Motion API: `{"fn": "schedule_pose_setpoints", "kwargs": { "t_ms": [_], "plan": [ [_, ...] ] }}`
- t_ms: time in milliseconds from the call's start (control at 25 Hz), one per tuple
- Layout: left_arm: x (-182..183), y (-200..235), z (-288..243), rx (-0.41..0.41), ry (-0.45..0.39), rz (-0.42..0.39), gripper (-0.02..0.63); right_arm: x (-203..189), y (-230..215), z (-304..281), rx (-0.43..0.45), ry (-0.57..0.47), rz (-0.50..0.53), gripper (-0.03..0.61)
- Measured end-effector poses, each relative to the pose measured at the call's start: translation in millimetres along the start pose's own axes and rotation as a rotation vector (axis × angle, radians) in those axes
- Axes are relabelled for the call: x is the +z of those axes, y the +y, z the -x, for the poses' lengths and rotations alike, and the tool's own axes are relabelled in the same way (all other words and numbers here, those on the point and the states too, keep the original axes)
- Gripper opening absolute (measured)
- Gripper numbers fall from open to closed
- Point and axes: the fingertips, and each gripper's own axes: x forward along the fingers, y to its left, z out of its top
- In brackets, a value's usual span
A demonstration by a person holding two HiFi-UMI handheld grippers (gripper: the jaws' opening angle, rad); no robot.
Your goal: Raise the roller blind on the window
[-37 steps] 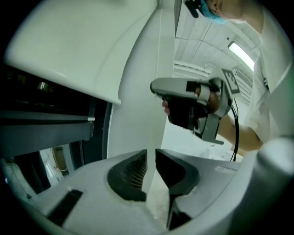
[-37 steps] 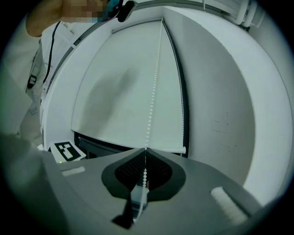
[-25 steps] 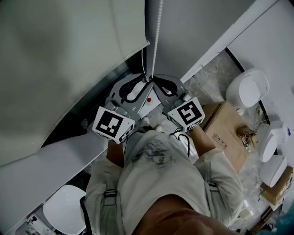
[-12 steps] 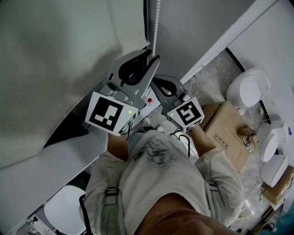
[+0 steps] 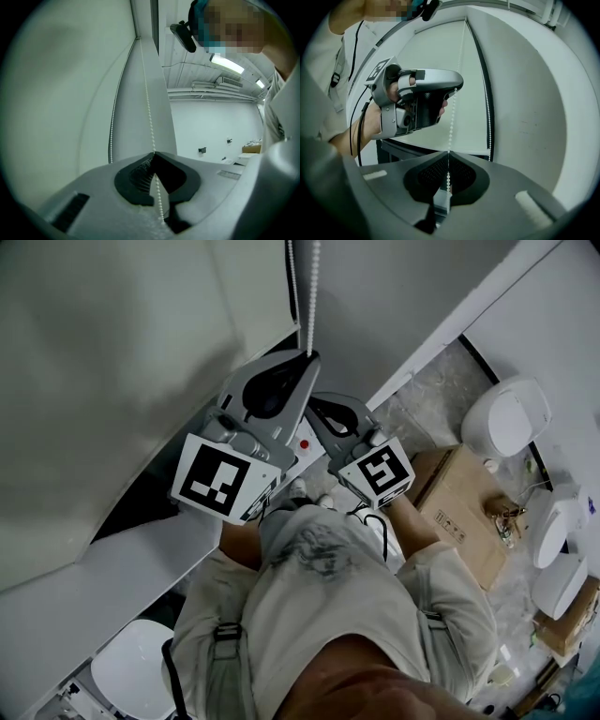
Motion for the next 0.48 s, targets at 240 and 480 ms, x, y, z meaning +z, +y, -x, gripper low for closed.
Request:
{"fn": "schedule_pose_setpoints", "kwargs": {
  "t_ms": [240, 480],
  "plan": [
    [-16.4, 0.7, 0.8, 0.004, 0.033, 0.016, 0.010, -18.3, 2.3, -3.5, 0.003, 0.051, -0.035, 0.011],
    [-41.9, -0.4, 4.2, 0.011, 0.081, 0.048, 0.009, -42.4, 4.2, -3.5, 0.009, 0.105, -0.042, 0.011]
  ]
}}
